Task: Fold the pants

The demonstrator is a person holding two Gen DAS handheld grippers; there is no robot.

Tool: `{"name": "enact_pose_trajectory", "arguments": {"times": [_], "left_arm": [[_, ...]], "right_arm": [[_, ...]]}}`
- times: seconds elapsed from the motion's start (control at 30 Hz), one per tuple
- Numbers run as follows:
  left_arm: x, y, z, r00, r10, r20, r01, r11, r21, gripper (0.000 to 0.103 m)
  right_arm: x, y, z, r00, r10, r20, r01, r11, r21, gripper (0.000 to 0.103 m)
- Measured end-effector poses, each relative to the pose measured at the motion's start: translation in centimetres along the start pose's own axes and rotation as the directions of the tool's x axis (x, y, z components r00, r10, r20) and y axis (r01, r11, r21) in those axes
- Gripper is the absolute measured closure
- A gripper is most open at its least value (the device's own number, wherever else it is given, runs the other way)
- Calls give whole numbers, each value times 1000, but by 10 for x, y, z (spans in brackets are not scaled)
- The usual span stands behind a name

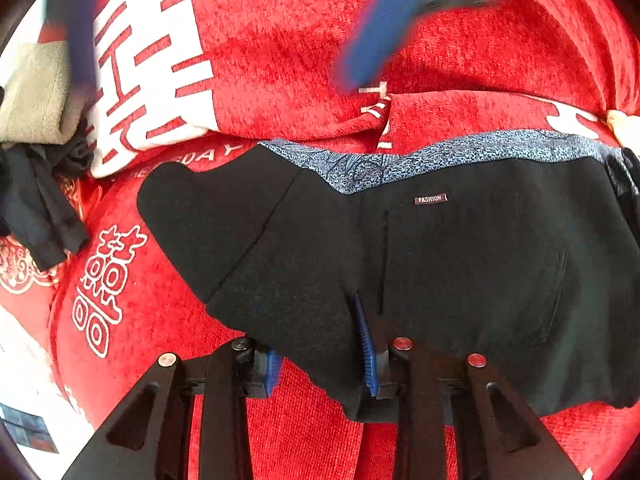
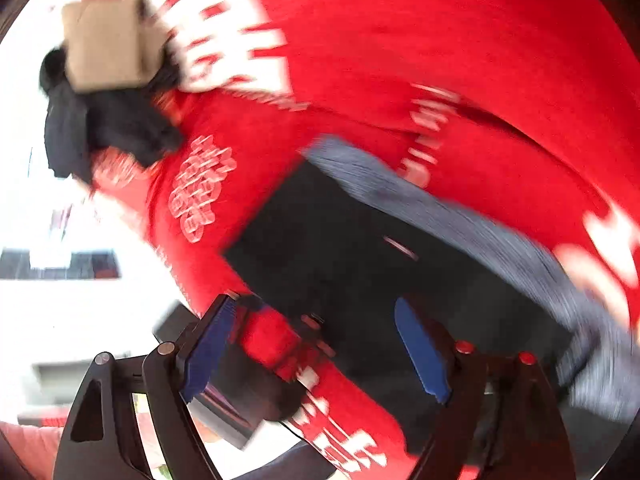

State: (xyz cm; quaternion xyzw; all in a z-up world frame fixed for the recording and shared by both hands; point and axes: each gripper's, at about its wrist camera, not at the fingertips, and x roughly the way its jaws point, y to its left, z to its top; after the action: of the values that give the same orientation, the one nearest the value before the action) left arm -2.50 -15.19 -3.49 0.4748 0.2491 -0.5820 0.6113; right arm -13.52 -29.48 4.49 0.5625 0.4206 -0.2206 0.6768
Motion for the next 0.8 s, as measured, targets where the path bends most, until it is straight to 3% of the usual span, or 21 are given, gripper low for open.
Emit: {"name": "enact_pose_trajectory", "arguments": {"times": [0.1, 0.2, 0.33, 0.37, 0.4, 0.43, 0.47, 0.57, 0.67, 0.73, 0.8], "left_arm": [[0, 1, 0, 1000, 1, 3, -1, 1000, -9, 69], [-1, 0, 0, 1000, 9, 9, -9, 1000, -3, 69], [-2, -1, 2, 1000, 1, -15, -1, 1000, 6, 69], [-6, -1, 3, 1000, -3, -7, 3, 1000, 8, 69], [-10, -2, 5, 1000, 0, 8, 0, 1000, 19, 69], [-18, -5, 8, 1000, 3, 24, -4, 999, 37, 69], [-28, -9, 12, 999, 4, 44, -7, 998, 57, 69], [-58, -16, 25, 996, -16, 92, 9, 997, 74, 69], [-97, -26, 43, 988, -58, 141, 46, 995, 87, 69], [-119, -37, 55, 981, -89, 171, 72, 992, 104, 69], [-145, -56, 66, 970, -131, 207, 105, 985, 135, 69]], "right_arm": [[41, 34, 36, 991, 0, -132, -8, 998, -59, 18], [83, 56, 54, 964, -3, -264, -17, 997, -75, 18], [129, 66, 59, 909, -141, -391, 98, 987, -128, 18], [137, 63, 59, 898, -159, -410, 116, 985, -128, 26], [142, 60, 59, 894, -161, -418, 119, 985, -125, 43], [142, 55, 57, 894, -161, -417, 122, 985, -119, 72], [137, 49, 55, 906, -151, -396, 125, 988, -90, 79], [105, 36, 47, 953, -75, -295, 70, 997, -27, 81], [61, 22, 28, 980, 54, -189, -50, 998, 30, 81], [28, 10, 13, 986, 135, -102, -127, 989, 74, 81], [-6, -6, -7, 976, 219, 2, -218, 969, 116, 81]]}}
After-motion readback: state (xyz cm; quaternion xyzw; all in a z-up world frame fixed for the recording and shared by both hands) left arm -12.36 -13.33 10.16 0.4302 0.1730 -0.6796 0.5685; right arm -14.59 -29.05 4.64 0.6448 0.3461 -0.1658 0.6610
